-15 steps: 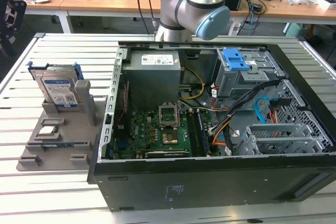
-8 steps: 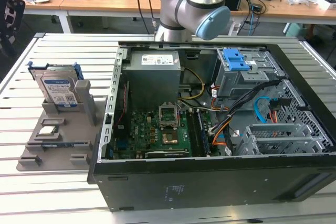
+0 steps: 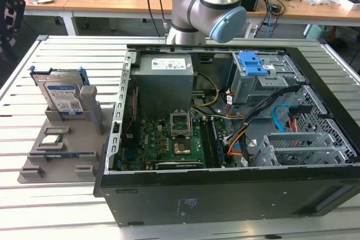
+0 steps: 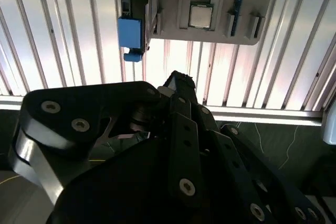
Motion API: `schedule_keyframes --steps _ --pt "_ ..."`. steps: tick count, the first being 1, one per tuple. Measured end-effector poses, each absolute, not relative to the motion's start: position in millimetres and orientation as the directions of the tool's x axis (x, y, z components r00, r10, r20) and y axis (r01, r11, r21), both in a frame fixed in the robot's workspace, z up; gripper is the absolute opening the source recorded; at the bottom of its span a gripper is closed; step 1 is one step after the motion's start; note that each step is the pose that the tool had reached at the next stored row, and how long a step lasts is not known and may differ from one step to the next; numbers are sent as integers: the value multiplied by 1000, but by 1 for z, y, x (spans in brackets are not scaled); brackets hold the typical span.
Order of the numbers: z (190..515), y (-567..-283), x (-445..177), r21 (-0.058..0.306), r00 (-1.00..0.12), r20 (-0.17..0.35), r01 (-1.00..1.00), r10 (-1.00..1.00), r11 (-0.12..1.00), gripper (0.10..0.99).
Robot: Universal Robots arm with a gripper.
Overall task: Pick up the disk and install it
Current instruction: 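Pick up the disk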
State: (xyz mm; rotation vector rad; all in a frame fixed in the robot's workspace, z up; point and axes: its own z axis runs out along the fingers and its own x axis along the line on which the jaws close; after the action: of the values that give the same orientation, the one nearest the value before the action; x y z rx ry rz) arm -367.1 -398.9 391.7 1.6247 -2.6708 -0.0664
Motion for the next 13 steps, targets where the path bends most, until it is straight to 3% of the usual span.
schedule_keyframes --steps 13 --pt "392 -399 -367 44 -324 -10 -945 -946 323 106"
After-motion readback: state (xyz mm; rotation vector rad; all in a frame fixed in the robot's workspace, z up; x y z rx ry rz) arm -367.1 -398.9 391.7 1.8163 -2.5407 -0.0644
